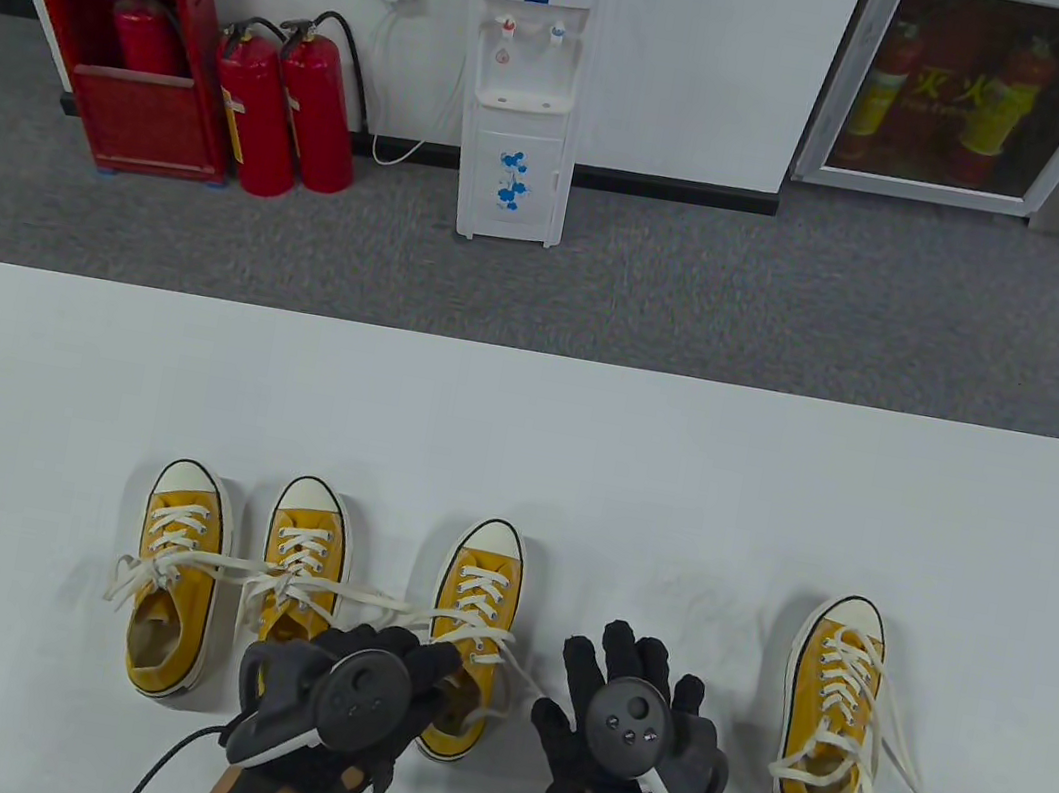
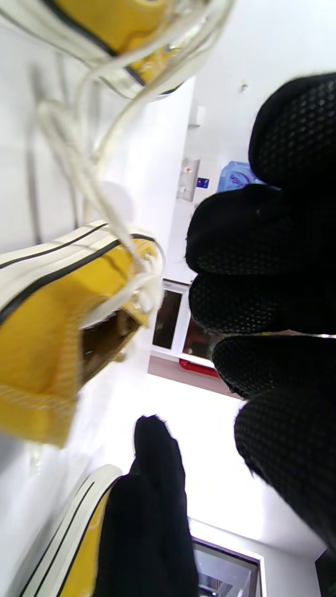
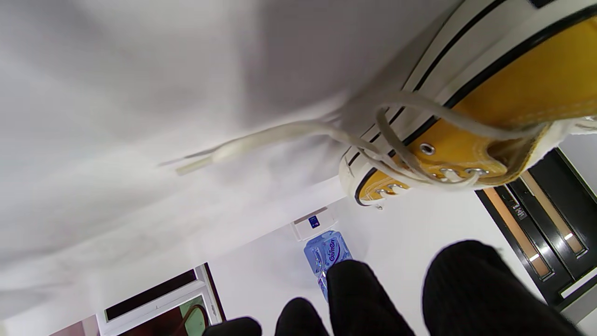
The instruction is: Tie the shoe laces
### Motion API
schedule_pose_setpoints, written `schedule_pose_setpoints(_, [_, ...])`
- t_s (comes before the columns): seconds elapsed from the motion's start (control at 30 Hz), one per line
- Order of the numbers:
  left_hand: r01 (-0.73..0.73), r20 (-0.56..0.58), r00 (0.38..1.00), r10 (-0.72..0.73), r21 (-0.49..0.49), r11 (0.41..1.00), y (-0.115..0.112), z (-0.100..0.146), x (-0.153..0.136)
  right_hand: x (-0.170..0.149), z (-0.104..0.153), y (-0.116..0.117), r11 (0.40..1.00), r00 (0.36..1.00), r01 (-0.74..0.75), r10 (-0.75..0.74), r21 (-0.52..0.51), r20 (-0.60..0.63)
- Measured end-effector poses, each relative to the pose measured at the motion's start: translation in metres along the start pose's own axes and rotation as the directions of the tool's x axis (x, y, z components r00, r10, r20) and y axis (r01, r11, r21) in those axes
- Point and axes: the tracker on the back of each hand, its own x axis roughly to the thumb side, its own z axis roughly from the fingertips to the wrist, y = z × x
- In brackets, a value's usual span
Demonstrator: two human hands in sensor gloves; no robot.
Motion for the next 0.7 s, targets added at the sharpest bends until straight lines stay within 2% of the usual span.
schedule_pose_setpoints(0.17, [0.016, -0.080, 0.997, -0.017, -0.020, 1.000, 0.014, -0.015, -0.011, -0.001, 0.000, 0.000, 1.000, 1.000, 0.003, -0.003, -0.001, -0.004])
schedule_pose_setpoints(0.3, [0.014, -0.147, 0.989, -0.022, -0.058, 0.998, 0.016, -0.027, -0.021, -0.002, 0.000, 0.000, 1.000, 1.000, 0.008, -0.008, -0.003, -0.007])
schedule_pose_setpoints(0.5, [-0.037, -0.206, 0.978, 0.011, -0.125, 0.991, 0.002, -0.042, -0.026, -0.002, -0.001, 0.000, 1.000, 1.000, 0.005, -0.005, -0.001, -0.007])
schedule_pose_setpoints(0.7, [-0.072, -0.241, 0.970, 0.026, -0.184, 0.980, -0.027, -0.056, -0.023, -0.002, -0.001, 0.000, 1.000, 1.000, 0.003, -0.003, 0.001, -0.007])
